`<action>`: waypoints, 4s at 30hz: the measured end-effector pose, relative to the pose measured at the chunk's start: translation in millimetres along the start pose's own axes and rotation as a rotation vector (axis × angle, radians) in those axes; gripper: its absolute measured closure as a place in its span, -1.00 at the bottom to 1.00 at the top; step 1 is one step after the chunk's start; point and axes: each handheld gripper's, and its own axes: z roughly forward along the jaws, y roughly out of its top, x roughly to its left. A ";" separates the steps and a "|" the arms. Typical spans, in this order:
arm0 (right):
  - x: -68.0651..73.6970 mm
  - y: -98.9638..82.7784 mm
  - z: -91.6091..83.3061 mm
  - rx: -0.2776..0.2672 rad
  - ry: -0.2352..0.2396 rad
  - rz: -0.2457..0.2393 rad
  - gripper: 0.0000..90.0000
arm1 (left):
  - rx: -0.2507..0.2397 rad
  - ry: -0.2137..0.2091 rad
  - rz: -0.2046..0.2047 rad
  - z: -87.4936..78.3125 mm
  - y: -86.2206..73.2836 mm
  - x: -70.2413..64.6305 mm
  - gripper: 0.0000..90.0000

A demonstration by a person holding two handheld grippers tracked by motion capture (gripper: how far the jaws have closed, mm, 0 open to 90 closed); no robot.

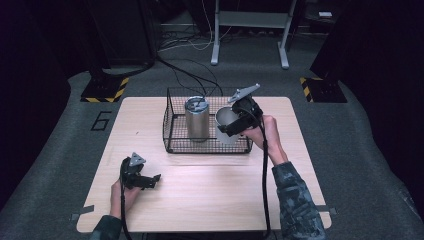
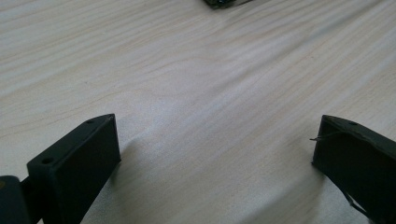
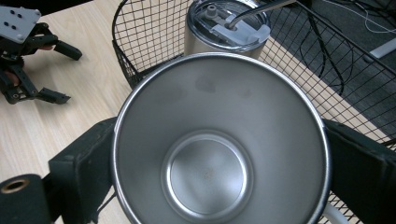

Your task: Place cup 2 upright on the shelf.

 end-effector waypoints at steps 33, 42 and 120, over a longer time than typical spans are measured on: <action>-33.5 13.2 48.6 0.061 -0.058 0.067 -0.87 | 0.005 -0.001 0.002 -0.3 0.1 0.2 -0.99; -36.9 12.2 60.7 0.078 -0.068 0.084 -0.87 | 0.005 -0.001 0.002 -0.3 0.1 0.1 -0.99; -46.6 -20.9 130.9 0.230 -0.052 0.183 -1.00 | 0.013 -0.006 0.004 -0.9 0.5 0.4 -0.99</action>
